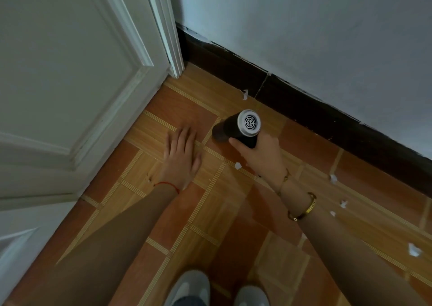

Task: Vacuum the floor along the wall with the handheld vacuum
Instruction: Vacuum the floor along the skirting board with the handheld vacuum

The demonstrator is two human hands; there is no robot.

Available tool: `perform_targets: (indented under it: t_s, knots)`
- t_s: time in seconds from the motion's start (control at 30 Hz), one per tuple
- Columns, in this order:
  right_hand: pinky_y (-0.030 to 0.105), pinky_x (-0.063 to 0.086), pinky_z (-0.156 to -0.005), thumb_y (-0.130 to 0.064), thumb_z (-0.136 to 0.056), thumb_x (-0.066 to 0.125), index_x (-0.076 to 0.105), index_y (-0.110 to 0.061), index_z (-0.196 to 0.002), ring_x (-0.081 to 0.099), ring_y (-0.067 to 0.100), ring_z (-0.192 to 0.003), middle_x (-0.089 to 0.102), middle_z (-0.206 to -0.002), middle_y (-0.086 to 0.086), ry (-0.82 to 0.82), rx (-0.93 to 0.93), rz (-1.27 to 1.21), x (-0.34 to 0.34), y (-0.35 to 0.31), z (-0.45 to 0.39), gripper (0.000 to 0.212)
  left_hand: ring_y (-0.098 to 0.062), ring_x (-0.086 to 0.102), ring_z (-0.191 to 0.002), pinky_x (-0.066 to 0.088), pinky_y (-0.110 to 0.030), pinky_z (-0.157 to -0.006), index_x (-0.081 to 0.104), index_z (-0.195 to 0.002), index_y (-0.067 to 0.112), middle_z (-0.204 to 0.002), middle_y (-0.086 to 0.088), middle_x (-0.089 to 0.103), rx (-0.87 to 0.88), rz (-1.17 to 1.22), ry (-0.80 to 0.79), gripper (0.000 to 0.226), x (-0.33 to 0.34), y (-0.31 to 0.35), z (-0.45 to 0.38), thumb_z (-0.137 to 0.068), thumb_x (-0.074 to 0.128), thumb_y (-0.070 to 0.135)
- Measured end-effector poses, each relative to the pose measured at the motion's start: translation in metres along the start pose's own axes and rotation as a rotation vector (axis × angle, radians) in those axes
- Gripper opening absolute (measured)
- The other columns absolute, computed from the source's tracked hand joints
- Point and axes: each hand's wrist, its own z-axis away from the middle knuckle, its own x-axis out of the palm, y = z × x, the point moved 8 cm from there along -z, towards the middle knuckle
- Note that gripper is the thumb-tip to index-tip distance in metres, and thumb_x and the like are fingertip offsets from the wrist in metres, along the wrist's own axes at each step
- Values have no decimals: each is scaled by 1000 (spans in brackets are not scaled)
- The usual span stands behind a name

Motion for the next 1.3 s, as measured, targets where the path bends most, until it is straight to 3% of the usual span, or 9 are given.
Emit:
perform_targets:
  t_s: [0.1, 0.2, 0.33, 0.5, 0.63, 0.73, 0.9, 1.2, 1.3]
  knots:
    - [19, 50, -64, -41, -83, 71, 60, -15, -114, 62, 9, -78, 63, -86, -9, 37, -26, 42, -3, 0, 0, 42, -26, 11, -154, 3, -54, -125, 23, -156, 12, -163, -10, 24, -6, 42, 49, 63, 1, -1, 0, -104, 24, 46]
    - [26, 53, -66, -44, -82, 70, 60, -17, -114, 64, 10, -74, 65, -85, -7, 10, -56, 46, 2, -2, 2, 43, -26, 14, -153, 5, -54, -125, 27, -155, 12, -161, -10, 28, -6, 46, 80, 62, 2, -2, 0, -103, 25, 45]
    - [33, 56, -77, -46, -82, 69, 58, -16, -120, 66, 13, -92, 71, -103, -1, 90, -92, 87, 0, -6, 4, 50, -26, 15, -153, 9, -55, -124, 27, -155, 12, -161, -9, 29, -3, 32, 91, 62, 2, -2, 0, -102, 26, 46]
    - [41, 57, -73, -63, -75, 62, 60, -22, -111, 65, 12, -83, 69, -90, -5, -32, -66, 137, 13, -4, 0, 55, -26, 15, -153, 8, -54, -124, 27, -155, 14, -161, -9, 28, -4, 25, 97, 62, 2, -4, 0, -102, 30, 45]
    - [34, 57, -72, -53, -81, 67, 57, -16, -123, 66, 15, -90, 70, -105, 0, 112, -54, 128, -1, -6, -6, 57, -25, 15, -153, 7, -53, -125, 28, -155, 14, -161, -8, 28, -4, 20, 106, 61, 2, -4, 0, -102, 33, 44]
    - [34, 56, -74, -53, -84, 64, 52, -16, -130, 66, 17, -94, 69, -110, 1, 100, -81, 127, -1, -11, -9, 60, -25, 17, -152, 9, -53, -124, 30, -154, 14, -161, -8, 30, -4, 34, 126, 60, 1, -4, 1, -102, 36, 43]
    - [40, 56, -73, -54, -87, 60, 50, -14, -130, 66, 22, -91, 69, -109, 5, 145, -77, 204, -7, -11, -16, 60, -25, 18, -152, 10, -54, -124, 32, -153, 14, -160, -8, 31, -6, 44, 143, 60, 0, -4, 0, -102, 38, 43]
    - [29, 40, -61, -54, -90, 56, 46, -12, -131, 66, 29, -86, 68, -105, 10, 332, -15, 290, -32, 2, -39, 59, -25, 21, -151, 12, -54, -124, 34, -153, 14, -160, -7, 32, -7, 37, 154, 61, 0, -4, -1, -100, 37, 44]
    - [31, 47, -61, -52, -89, 59, 47, -11, -131, 66, 26, -84, 68, -104, 9, 286, -69, 244, -27, -4, -48, 60, -26, 21, -151, 11, -54, -124, 33, -153, 14, -160, -8, 32, -1, 38, 158, 61, 0, -4, -1, -100, 38, 43]
